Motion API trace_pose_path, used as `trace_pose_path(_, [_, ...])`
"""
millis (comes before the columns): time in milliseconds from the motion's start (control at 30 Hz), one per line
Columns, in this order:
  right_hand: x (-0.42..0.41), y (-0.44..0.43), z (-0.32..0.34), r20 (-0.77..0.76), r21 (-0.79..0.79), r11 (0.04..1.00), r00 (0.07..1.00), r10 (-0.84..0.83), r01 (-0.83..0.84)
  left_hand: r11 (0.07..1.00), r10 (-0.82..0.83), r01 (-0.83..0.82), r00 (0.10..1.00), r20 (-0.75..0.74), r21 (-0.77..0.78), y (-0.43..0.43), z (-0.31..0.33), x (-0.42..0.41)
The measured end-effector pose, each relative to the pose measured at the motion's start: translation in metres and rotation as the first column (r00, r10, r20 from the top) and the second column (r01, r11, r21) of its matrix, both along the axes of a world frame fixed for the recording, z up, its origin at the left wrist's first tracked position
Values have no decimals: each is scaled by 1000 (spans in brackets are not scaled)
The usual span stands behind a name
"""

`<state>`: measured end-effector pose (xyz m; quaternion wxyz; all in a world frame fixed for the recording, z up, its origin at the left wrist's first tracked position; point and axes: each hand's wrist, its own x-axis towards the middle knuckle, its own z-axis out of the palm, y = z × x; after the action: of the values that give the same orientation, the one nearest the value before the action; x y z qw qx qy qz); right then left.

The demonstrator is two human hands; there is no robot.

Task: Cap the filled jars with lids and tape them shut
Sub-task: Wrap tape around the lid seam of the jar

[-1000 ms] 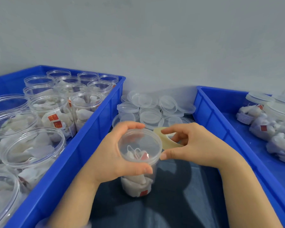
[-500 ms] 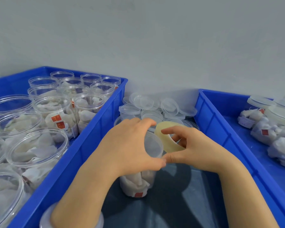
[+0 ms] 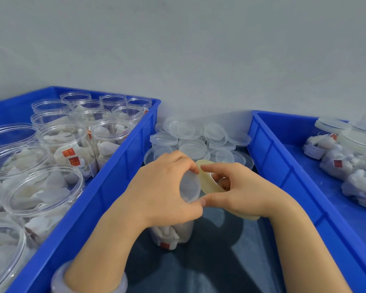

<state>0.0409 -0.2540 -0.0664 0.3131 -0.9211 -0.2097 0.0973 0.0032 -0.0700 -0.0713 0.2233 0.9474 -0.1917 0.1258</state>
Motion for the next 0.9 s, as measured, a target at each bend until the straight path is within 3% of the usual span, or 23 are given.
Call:
trace_pose_path(233, [2,3,-3,-3,32,998,999,-48,48,996,-76,68,984,-159,-58,4,11,2])
trace_pose_path(433, [5,3,-7,-86,98,995,996,27,-18,997,-68,71,971,-229,6,-3,12,7])
trace_pose_path(733, [-5,-4,-19,-118,332,942,990,83,-40,996,-65,52,977,-206,-66,-3,11,-1])
trace_pose_path(900, [-26,-1,-42,4,490,871,1000,17,-17,997,-59,50,985,-161,-60,-4,7,0])
